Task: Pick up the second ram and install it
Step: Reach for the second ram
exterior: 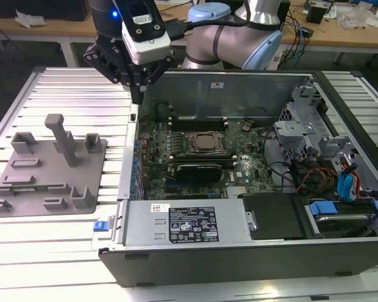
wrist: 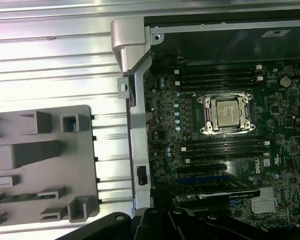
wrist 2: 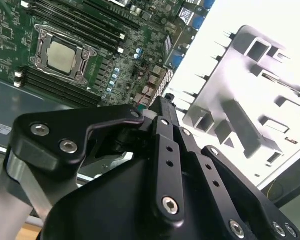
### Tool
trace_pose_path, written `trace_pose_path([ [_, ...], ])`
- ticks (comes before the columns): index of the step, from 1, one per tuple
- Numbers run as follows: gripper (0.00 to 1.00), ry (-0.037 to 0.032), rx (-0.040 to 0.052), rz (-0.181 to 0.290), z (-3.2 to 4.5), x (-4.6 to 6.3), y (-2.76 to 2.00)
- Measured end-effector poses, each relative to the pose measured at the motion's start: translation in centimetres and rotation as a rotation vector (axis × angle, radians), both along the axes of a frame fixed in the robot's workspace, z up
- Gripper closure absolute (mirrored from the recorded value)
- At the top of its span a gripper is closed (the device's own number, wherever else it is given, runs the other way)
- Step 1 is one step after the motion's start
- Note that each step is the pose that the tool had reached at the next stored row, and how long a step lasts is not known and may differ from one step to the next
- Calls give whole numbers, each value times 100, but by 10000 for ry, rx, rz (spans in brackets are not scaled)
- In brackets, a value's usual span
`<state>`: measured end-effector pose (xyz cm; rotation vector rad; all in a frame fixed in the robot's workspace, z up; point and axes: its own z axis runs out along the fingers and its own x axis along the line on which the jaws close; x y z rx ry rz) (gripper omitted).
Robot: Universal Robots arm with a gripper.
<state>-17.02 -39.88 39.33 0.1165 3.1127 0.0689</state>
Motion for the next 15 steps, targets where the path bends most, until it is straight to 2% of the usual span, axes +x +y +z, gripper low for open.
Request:
trace_pose_path([
  [10, 92, 0, 0, 0, -1, -174, 0],
  [15, 92, 0, 0, 0, -2, -319, 0],
])
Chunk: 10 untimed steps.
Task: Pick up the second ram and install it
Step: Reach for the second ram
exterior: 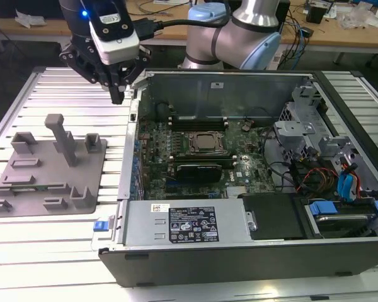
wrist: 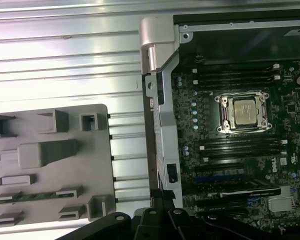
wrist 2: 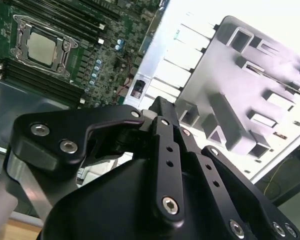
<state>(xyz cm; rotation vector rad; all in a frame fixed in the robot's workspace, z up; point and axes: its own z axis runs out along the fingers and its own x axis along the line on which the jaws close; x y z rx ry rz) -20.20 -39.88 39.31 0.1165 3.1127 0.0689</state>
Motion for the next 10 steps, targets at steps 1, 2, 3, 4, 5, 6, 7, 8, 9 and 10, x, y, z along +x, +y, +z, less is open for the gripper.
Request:
trace_pose_path([
  [1, 92, 0, 0, 0, 0, -21, 0],
  [2, 92, 0, 0, 0, 0, -39, 0],
  [3, 92, 0, 0, 0, -1, -59, 0],
  [4, 92, -1, 0, 0, -1, -81, 0],
  [5, 92, 0, 0, -1, -1, -112, 0],
  [6, 92, 0, 0, -1, -1, -136, 0],
  [7, 92, 0, 0, -1, -1, -150, 0],
  [8, 92, -1, 1, -1, -2, -160, 0],
  [9, 92, 0, 0, 0, -1, -183, 0],
  [10, 92, 0, 0, 0, -2, -214, 0],
])
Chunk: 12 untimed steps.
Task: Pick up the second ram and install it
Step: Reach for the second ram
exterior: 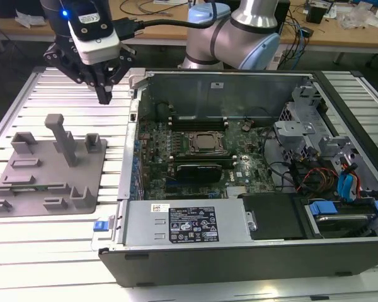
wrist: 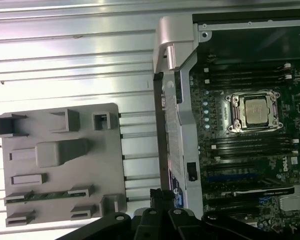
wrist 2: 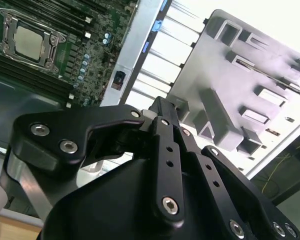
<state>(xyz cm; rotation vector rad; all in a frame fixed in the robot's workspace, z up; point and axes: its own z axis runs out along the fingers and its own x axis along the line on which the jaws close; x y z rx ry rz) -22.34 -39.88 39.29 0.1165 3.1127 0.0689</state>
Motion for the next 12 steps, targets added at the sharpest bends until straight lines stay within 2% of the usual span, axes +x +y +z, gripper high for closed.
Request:
trace_pose_path([
  [7, 92, 0, 0, -1, 0, -113, 0],
  [12, 92, 0, 0, 1, -2, -260, 0],
])
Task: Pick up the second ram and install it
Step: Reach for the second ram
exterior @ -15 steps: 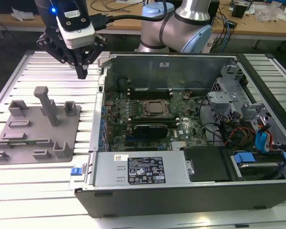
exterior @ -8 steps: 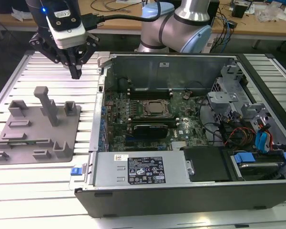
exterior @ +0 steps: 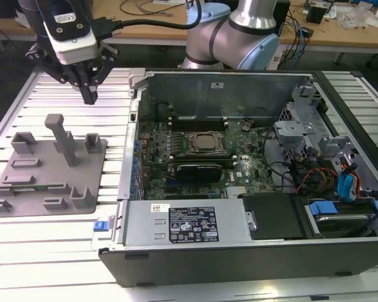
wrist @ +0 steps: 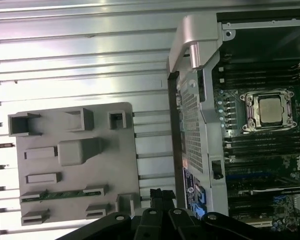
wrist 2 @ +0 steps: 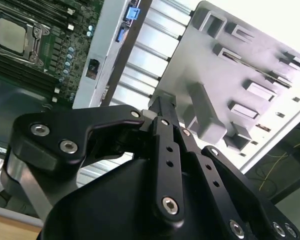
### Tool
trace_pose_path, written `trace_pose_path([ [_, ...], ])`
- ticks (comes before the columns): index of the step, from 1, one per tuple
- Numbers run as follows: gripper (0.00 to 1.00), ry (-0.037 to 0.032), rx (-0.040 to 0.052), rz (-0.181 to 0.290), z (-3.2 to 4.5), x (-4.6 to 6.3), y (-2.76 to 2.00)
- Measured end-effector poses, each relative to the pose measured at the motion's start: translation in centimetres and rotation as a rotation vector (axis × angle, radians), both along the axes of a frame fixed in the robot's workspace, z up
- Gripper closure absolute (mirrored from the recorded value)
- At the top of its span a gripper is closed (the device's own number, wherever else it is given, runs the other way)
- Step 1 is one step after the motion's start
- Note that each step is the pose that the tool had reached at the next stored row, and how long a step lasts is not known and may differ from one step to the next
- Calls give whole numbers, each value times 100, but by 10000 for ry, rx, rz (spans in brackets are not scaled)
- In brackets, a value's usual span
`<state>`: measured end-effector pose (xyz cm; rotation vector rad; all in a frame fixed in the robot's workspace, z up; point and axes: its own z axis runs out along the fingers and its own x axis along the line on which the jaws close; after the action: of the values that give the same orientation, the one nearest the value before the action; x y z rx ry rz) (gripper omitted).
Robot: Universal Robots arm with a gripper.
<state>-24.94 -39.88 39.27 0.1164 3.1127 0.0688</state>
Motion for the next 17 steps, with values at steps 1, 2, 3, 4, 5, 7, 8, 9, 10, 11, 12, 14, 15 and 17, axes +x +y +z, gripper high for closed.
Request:
trace_pose_path([
  [1, 92, 0, 0, -1, -1, -35, 0],
  [2, 92, 0, 1, -1, -1, -57, 0],
  [3, 92, -1, 1, -1, -3, -84, 0],
  [4, 92, 0, 0, -1, -3, -114, 0],
  [5, 92, -1, 1, -1, -6, -151, 0],
  [7, 92, 0, 0, 0, -8, -192, 0],
  [8, 92, 0, 1, -1, -11, -225, 1],
  [9, 92, -1, 1, -1, -13, -252, 1],
  [10, 92, 0, 0, -1, -15, -280, 1],
  [11, 92, 0, 0, -1, -17, -311, 1],
  [12, 92, 0, 0, 0, -21, -365, 0],
  [14, 92, 0, 1, 0, -32, -477, 1],
  [15, 92, -1, 0, -1, -37, -532, 1],
  [17, 92, -1, 1, 0, -44, -606, 1],
])
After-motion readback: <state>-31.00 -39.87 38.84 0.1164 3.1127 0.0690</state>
